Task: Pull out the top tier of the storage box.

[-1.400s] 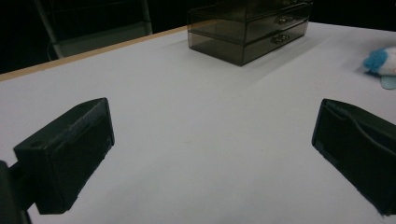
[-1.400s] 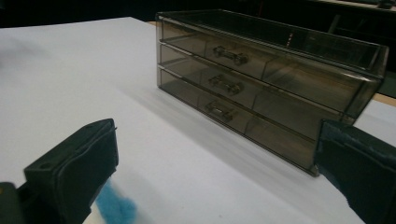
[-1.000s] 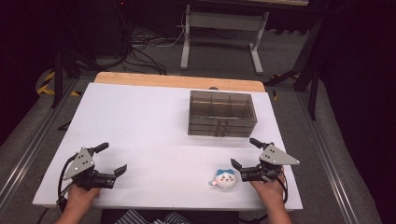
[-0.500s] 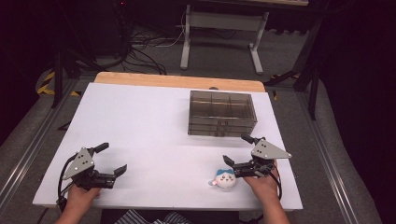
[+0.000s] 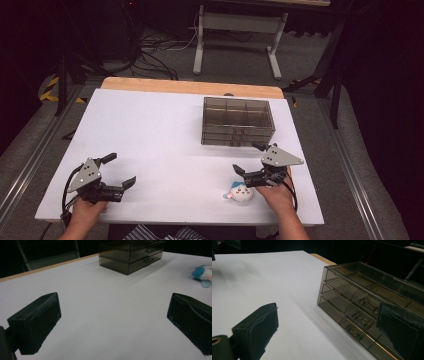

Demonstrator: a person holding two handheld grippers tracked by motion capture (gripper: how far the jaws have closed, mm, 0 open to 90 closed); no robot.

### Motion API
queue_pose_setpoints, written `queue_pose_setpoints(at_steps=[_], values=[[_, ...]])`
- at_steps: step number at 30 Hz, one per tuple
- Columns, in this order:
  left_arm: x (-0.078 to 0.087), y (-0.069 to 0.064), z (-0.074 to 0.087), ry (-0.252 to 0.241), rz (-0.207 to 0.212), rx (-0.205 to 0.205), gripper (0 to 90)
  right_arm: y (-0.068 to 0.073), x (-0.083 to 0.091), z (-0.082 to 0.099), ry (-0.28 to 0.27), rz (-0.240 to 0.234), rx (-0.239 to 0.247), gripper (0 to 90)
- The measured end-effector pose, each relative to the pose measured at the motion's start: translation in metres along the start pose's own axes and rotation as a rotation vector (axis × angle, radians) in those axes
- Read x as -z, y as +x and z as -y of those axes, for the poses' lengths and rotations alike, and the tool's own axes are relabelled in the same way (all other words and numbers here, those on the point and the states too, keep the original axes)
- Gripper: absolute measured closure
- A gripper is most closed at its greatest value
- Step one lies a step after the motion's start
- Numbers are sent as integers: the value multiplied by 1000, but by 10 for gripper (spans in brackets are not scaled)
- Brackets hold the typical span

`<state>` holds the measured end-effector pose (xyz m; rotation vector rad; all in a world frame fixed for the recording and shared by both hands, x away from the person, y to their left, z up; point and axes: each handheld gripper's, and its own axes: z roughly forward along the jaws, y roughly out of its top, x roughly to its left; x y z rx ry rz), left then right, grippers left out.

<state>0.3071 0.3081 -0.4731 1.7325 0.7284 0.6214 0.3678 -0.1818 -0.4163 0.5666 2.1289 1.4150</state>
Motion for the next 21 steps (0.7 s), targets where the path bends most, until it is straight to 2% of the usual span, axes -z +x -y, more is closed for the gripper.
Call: queue_pose_setpoints(at_steps=[10, 21], values=[[0, 0, 0, 3, 4, 5, 0, 3, -10, -7, 22, -16, 37, 70], [0, -1, 0, 6, -2, -4, 6, 5, -17, -10, 33, -30, 53, 70]])
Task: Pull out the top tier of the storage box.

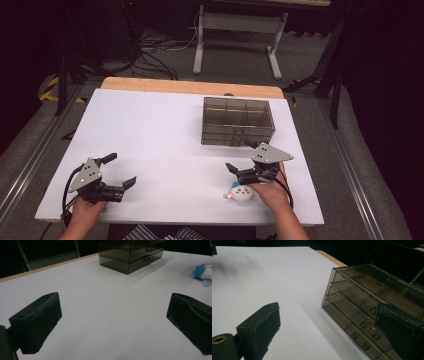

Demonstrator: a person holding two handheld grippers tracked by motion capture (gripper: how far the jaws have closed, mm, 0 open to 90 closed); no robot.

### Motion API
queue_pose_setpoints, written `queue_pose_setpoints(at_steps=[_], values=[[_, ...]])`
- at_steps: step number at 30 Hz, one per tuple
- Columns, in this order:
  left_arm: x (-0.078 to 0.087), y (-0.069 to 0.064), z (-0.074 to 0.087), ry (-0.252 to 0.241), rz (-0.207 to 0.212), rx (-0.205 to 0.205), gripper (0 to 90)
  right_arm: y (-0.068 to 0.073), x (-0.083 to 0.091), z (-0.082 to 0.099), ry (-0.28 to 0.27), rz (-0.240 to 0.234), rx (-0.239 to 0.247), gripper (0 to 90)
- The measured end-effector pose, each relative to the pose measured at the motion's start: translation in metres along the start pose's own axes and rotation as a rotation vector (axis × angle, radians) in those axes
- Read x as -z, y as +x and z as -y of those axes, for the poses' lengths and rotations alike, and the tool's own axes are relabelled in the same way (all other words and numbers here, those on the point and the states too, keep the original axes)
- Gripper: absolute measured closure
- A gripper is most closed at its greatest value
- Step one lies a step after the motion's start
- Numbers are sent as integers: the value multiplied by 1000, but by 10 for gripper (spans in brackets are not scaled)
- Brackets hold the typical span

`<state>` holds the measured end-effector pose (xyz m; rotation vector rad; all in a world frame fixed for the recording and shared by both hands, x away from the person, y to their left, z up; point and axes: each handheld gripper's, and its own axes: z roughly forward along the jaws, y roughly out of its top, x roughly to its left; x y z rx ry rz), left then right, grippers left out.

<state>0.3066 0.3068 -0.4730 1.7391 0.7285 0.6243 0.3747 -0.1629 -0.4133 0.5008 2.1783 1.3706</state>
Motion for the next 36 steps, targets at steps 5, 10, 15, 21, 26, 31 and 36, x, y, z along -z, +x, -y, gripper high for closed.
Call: queue_pose_setpoints(at_steps=[5, 10, 15, 21, 26, 31, 36], values=[[0, 1, 0, 3, -1, -3, 8, 1, -3, -3, 23, 4, 32, 73], [0, 1, 0, 2, 0, -3, 8, 1, -4, -7, 32, 2, 46, 78], [0, 1, 0, 3, 2, -3, 8, 1, -7, -8, 41, 2, 54, 82], [0, 1, 0, 2, 3, -3, 8, 4, -7, -11, 69, 83, 139, 124], [0, 0, 0, 2, 3, 1, 8, 7, -8, -16, 115, 109, 225, 169], [0, 0, 0, 1, 4, -1, 9, 13, -11, -19, 142, 172, 318, 188], [0, 0, 0, 1, 5, 1, 9, 15, -14, -21, 166, 189, 366, 195]])
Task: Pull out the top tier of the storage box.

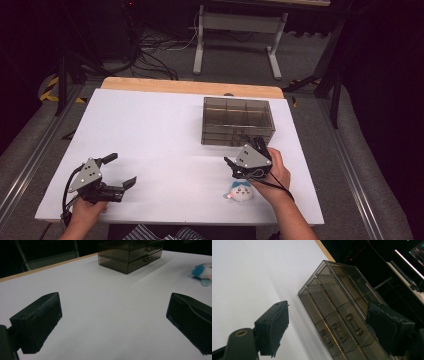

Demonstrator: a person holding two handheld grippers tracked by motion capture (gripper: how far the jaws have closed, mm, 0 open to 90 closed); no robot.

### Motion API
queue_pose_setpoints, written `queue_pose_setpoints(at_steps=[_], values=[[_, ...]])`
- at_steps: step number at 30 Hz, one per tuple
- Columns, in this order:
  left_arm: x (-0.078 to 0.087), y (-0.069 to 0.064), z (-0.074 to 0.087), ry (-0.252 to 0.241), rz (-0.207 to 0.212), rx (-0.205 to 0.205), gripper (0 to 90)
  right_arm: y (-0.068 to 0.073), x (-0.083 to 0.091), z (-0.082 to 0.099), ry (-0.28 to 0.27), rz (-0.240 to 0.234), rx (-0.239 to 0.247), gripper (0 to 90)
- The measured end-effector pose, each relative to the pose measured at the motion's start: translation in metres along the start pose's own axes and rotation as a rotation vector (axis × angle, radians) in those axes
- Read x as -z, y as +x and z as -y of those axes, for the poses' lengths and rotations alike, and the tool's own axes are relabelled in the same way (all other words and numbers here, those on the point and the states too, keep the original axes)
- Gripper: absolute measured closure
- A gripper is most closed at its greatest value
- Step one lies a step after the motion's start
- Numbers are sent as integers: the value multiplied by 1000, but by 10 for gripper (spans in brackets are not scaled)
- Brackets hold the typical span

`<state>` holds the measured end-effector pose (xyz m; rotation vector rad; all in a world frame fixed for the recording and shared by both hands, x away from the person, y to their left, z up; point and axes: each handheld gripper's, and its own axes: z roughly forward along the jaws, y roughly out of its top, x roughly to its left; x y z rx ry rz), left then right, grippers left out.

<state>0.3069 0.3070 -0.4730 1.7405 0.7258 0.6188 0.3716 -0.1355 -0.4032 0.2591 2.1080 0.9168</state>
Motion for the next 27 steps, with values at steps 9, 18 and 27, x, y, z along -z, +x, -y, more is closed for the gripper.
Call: queue_pose_setpoints(at_steps=[9, 18, 27], values=[[0, 1, 0, 1, 1, -2, 8, 6, -2, -8, 47, 94, 150, 205], [0, 1, 0, 2, 1, -2, 8, 13, -3, -11, 50, 161, 321, 237], [0, 1, 0, 1, 4, -2, 7, 13, -5, -13, 56, 196, 396, 258]])
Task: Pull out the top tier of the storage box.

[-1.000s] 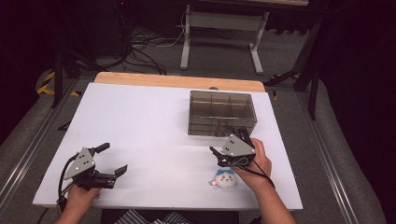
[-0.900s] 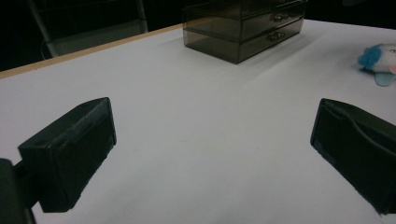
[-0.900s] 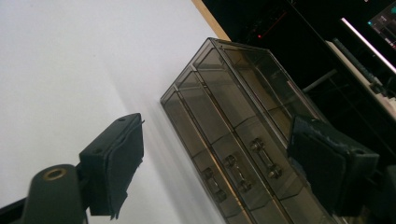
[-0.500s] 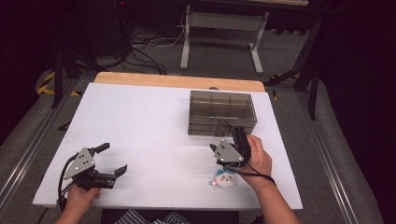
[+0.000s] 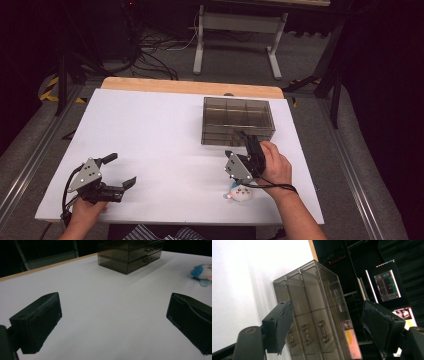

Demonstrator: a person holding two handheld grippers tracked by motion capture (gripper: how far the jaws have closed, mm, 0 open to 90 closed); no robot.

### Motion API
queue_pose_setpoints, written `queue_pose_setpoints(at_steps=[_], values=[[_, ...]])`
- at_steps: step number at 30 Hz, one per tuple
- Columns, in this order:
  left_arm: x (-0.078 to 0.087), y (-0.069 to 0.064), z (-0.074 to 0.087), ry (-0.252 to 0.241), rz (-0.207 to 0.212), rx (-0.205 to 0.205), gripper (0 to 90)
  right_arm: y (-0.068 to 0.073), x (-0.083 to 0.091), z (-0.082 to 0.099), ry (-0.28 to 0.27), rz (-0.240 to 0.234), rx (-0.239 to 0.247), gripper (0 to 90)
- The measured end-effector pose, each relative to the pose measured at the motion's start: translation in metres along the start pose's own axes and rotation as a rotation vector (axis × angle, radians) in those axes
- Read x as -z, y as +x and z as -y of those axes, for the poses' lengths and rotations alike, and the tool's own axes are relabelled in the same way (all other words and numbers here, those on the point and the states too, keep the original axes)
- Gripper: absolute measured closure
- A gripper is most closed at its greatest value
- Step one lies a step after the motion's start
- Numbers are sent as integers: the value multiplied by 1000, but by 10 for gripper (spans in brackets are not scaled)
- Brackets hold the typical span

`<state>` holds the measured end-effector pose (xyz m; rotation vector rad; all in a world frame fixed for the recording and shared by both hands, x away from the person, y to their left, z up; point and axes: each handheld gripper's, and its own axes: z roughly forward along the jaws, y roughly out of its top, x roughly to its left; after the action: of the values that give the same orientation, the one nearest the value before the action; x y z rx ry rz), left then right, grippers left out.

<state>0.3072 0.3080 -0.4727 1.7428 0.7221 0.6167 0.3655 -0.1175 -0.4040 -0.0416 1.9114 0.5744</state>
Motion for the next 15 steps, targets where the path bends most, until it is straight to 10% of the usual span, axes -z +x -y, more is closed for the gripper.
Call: queue_pose_setpoints(at_steps=[15], values=[[0, 0, 0, -2, 0, 3, 7, 9, -10, 0, 31, 73, 164, 309]])
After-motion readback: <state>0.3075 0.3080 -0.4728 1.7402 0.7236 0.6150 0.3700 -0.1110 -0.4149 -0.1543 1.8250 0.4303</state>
